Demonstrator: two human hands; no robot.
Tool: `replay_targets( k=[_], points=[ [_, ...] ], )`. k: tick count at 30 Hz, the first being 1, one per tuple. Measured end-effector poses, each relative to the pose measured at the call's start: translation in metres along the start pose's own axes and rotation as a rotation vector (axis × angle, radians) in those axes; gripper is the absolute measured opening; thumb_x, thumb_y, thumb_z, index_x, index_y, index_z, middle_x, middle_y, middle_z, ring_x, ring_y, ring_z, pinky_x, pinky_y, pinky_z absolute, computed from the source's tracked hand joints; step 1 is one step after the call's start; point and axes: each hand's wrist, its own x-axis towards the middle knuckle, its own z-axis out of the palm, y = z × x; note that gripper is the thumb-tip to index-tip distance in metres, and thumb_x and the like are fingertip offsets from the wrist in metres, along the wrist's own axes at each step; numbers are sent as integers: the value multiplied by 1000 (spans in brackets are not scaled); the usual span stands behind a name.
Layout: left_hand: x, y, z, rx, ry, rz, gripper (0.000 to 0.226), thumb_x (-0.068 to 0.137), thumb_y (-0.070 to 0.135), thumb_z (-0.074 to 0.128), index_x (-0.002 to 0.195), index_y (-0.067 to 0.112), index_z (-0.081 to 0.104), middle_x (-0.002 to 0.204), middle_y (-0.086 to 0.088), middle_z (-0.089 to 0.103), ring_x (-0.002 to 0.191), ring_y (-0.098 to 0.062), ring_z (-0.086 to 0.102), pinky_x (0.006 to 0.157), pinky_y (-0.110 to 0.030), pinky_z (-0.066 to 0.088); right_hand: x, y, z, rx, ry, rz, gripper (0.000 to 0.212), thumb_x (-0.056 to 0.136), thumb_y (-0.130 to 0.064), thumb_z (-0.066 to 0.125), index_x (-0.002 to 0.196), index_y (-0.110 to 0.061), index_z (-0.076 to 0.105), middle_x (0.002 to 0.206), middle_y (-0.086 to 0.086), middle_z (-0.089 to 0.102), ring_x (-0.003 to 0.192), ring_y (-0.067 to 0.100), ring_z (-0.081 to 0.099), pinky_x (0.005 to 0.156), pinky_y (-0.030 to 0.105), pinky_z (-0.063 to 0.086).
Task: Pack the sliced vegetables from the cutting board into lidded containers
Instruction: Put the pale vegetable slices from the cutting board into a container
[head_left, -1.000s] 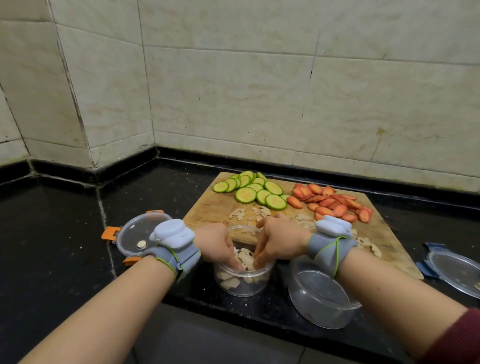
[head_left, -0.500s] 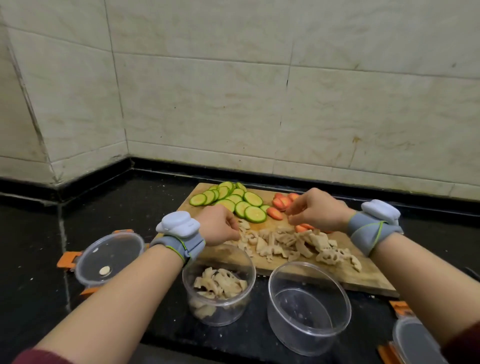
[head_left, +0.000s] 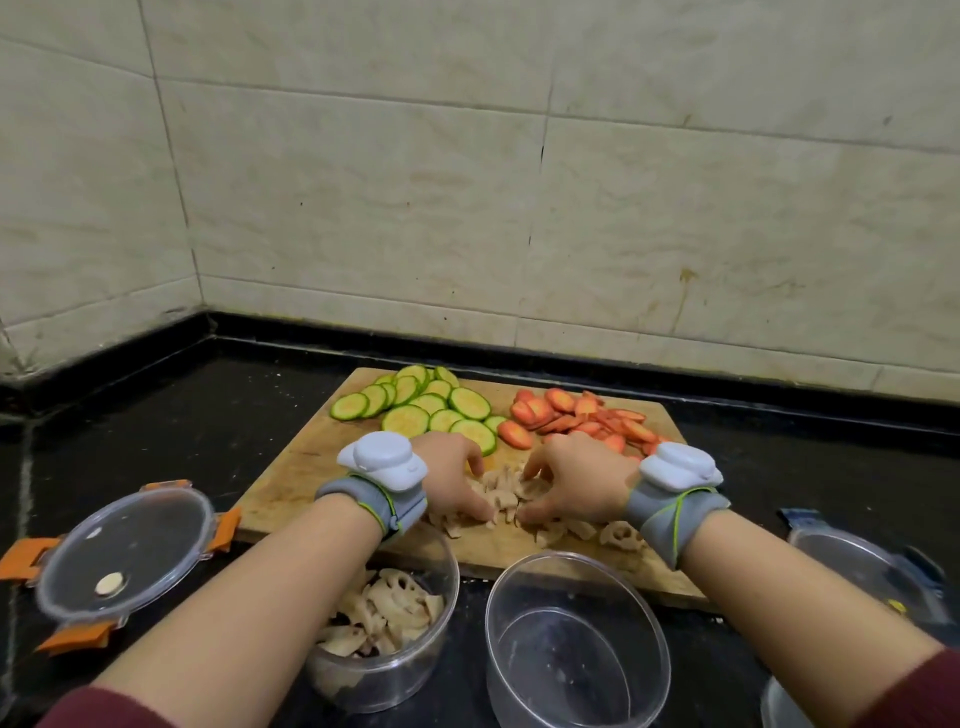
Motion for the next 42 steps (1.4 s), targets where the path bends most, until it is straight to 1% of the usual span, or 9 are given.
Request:
replay_targets(
  k=[3, 8, 13, 17, 22, 28, 32, 36, 42],
  points=[
    [1, -1, 0, -21, 26, -10, 47, 70, 48, 76, 110, 27, 64, 106, 2, 64, 96, -20, 61, 80, -31, 51, 5, -2, 4, -24, 35, -12, 47, 72, -48, 71, 109, -18, 69, 103, 5, 69, 93, 24, 64, 79, 37, 55],
    [3, 2, 1, -68, 68, -25, 28, 71, 36, 76, 97, 27, 67, 96, 2, 66, 91, -21, 63, 73, -29, 49, 8, -6, 6, -64, 55, -19, 42, 74, -40, 70, 107, -15, 67, 99, 8, 68, 90, 29, 64, 75, 38, 56],
    [2, 3, 3, -41, 125, -37, 30, 73, 32, 74, 103, 28, 71, 93, 2, 66, 92, -20, 65, 73, -28, 50, 0, -16, 7, -217, 47, -52, 22, 81, -23, 60, 95, -6, 63, 98, 14, 61, 83, 33, 60, 63, 31, 43],
    [3, 4, 4, 1, 147, -44, 33, 80, 15, 67, 111, 22, 71, 105, -2, 71, 94, -22, 66, 72, -28, 51, -1, -17, 8, -291, 35, -88, 17, 85, -13, 54, 96, -4, 63, 100, 16, 59, 86, 35, 59, 67, 36, 48],
    [1, 0, 4, -41, 173, -64, 32, 80, 13, 67, 110, 23, 72, 103, -3, 72, 92, -23, 66, 71, -28, 52, 2, -3, 11, -211, 65, -81, 32, 83, -4, 52, 113, -10, 63, 105, 15, 63, 96, 36, 61, 78, 42, 54],
    [-8, -7, -6, -238, 268, -66, 31, 72, 15, 76, 103, 21, 75, 93, -3, 74, 87, -21, 67, 79, -35, 57, -2, 7, 7, 93, 190, 6, 29, 82, -10, 61, 106, -20, 74, 105, 7, 72, 101, 25, 64, 79, 26, 48],
    [-26, -14, -20, -522, 289, -76, 35, 70, 14, 80, 104, 16, 74, 87, -9, 75, 80, -22, 71, 79, -37, 59, -6, 9, -7, 419, 253, 98, 23, 74, -11, 72, 95, -17, 78, 87, 10, 74, 81, 17, 64, 66, 25, 48],
    [-56, -20, -33, -788, 265, -60, 37, 73, 4, 78, 109, 10, 70, 84, -10, 75, 71, -16, 70, 69, -25, 60, -15, -6, -19, 683, 216, 121, 17, 73, -8, 77, 90, -11, 78, 74, 4, 74, 74, 17, 69, 75, 28, 56],
    [-101, -33, -31, -742, 276, -64, 42, 72, 8, 79, 113, 11, 69, 86, -3, 72, 73, -10, 68, 66, -15, 57, -31, -55, -27, 947, 133, 44, 19, 74, 0, 77, 93, 1, 75, 80, 14, 69, 64, 14, 66, 63, 19, 58]
  ],
)
